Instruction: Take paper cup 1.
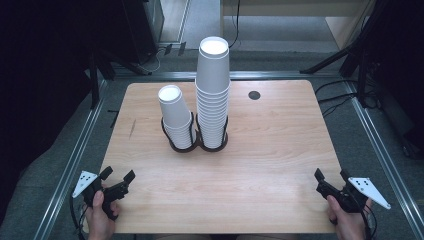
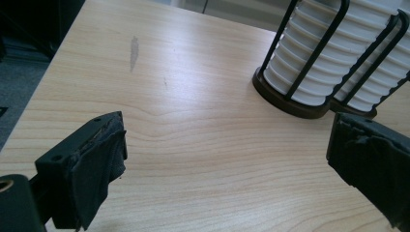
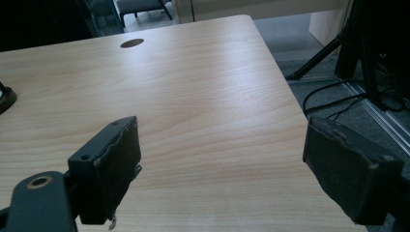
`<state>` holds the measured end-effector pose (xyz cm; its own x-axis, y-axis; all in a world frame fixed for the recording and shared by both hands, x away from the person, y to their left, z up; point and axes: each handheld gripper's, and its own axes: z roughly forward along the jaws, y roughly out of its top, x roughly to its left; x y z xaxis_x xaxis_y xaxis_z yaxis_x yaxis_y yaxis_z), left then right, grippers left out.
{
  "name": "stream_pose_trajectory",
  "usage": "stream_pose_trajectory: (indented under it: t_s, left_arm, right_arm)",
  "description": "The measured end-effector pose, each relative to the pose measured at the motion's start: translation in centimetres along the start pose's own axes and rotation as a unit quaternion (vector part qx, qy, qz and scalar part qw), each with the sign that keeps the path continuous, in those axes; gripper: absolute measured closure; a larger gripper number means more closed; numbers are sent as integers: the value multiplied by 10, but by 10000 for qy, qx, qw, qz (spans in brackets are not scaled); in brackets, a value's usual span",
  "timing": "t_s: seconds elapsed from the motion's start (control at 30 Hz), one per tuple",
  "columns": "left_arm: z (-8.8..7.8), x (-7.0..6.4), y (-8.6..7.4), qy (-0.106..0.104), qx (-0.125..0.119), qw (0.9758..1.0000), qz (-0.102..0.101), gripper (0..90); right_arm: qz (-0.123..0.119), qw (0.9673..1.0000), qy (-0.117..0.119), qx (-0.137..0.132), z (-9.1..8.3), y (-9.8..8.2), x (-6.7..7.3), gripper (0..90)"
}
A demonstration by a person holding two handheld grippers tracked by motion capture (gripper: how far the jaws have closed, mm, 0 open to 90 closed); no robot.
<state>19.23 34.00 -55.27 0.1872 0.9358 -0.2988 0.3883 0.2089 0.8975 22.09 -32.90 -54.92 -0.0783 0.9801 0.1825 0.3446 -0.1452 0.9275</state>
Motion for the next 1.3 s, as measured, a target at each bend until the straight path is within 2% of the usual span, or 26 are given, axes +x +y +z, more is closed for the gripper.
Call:
stream_pose_trajectory:
  t_s: [0.07, 0.13, 0.17, 0.2, 0.3, 0.33, 0.37, 0.43, 0.47, 0.5, 0.53, 0.57, 0.6, 0.67, 0.7, 0.77, 0.8, 0.87, 0.93, 1.0, 1.07, 1.17, 1.3]
  left_arm:
    - [0, -1, 0, 10, 12, 10000, 22, 7]
    - [0, -1, 0, -4, 25, 10000, 61, 7]
    - [0, -1, 0, -12, 24, 10000, 62, 7]
    - [-1, -1, 0, 10, -2, 10000, 40, 7]
    - [-3, 0, 2, 17, -30, 10000, -1, 7]
    - [-3, 0, 2, 17, -30, 10000, -1, 7]
    - [-4, -1, 3, 26, -51, 10000, -11, 7]
    - [-5, -2, 5, 44, -76, 10000, -16, 7]
    - [-5, -4, 7, 26, -110, 9999, -4, 7]
    - [-5, -7, 9, 4, -149, 9999, -13, 7]
    - [-3, -13, 13, -50, -187, 9998, 27, 7]
    - [-3, -13, 13, -50, -187, 9998, 27, 7]
    - [0, -21, 17, -146, -185, 9997, 111, 7]
    - [2, -25, 18, -202, -178, 9995, 185, 7]
    - [5, -34, 22, -312, -161, 9991, 252, 7]
    - [7, -39, 23, -374, -160, 9988, 271, 7]
    - [11, -48, 26, -452, -150, 9981, 382, 7]
    - [14, -57, 29, -543, -144, 9975, 435, 7]
    - [16, -62, 31, -578, -153, 9972, 454, 7]
    - [19, -68, 34, -648, -158, 9967, 462, 7]
    - [23, -73, 37, -659, -164, 9965, 483, 7]
    - [31, -82, 45, -707, -223, 9961, 486, 7]
    - [37, -90, 52, -759, -264, 9954, 528, 7]
  right_arm:
    - [6, 10000, 21, -23, -1, 0, 0, 135]
    - [-10, 9996, 269, -65, -2, 1, 1, 138]
    - [-10, 9996, 269, -65, -2, 1, 1, 138]
    - [-152, 9994, 273, -134, -2, 1, 4, 155]
    - [-338, 9986, 301, -261, -2, 1, 8, 161]
    - [-338, 9986, 301, -261, -2, 1, 8, 161]
    - [-301, 9983, 283, -421, -3, 2, 10, 174]
    - [-47, 9984, 410, -379, -4, 8, 11, 191]
    - [-20, 9985, 403, -364, -4, 9, 11, 194]
    - [6, 9988, 400, -275, -5, 13, 12, 194]
    - [21, 9986, 499, -166, -6, 17, 13, 180]
    - [21, 9986, 499, -166, -6, 17, 13, 180]
    - [-34, 9983, 547, -202, -8, 23, 17, 166]
    - [-50, 9981, 572, -227, -9, 25, 18, 154]
    - [-62, 9977, 625, -271, -10, 32, 22, 137]
    - [-110, 9975, 621, -307, -10, 35, 24, 136]
    - [-132, 9973, 638, -350, -11, 42, 30, 120]
    - [-190, 9970, 658, -357, -10, 48, 35, 105]
    - [-185, 9968, 708, -338, -10, 51, 38, 102]
    - [-234, 9942, 1006, -304, -10, 60, 46, 82]
    - [-265, 9938, 1033, -305, -9, 61, 48, 82]
    - [-407, 9927, 1105, -256, -6, 67, 60, 80]
    - [-441, 9922, 1145, -222, -3, 71, 68, 80]
